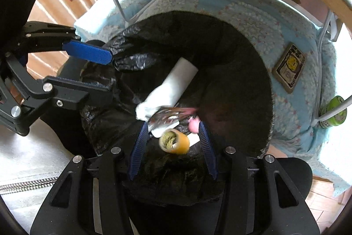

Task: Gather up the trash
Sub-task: 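Open both tools over the bin to drop the tissue and tape roll, then raise both open tools out of the bin toward the mat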

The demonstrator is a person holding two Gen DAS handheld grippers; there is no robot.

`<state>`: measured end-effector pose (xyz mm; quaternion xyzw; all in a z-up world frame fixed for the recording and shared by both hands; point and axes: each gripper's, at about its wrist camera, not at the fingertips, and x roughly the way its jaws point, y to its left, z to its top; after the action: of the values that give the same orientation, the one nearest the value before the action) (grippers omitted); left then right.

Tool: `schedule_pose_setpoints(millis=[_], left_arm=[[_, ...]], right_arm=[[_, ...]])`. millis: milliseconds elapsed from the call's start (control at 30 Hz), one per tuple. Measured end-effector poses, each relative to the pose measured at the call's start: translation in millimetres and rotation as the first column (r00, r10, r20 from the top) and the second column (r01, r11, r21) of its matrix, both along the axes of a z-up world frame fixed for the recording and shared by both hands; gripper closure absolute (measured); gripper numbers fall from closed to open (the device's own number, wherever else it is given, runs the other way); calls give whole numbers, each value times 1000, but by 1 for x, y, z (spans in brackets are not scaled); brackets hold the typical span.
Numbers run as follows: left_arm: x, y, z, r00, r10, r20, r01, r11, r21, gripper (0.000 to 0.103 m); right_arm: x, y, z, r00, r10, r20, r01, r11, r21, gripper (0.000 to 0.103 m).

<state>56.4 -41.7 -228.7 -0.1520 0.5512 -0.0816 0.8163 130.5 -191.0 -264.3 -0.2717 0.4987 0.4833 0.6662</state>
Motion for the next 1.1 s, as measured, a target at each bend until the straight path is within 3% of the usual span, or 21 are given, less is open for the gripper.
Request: schedule_pose_setpoints(millis=[433, 1100], left_arm=[[-1, 5, 51, 992, -7, 126, -1, 998, 57, 46], [28, 43, 138, 949, 5, 316, -62, 983, 170, 46]], right_arm=[[11, -9, 46, 998, -28, 63, 22, 995, 92, 55], [50, -1, 125, 978, -109, 176, 56, 959, 279, 55]])
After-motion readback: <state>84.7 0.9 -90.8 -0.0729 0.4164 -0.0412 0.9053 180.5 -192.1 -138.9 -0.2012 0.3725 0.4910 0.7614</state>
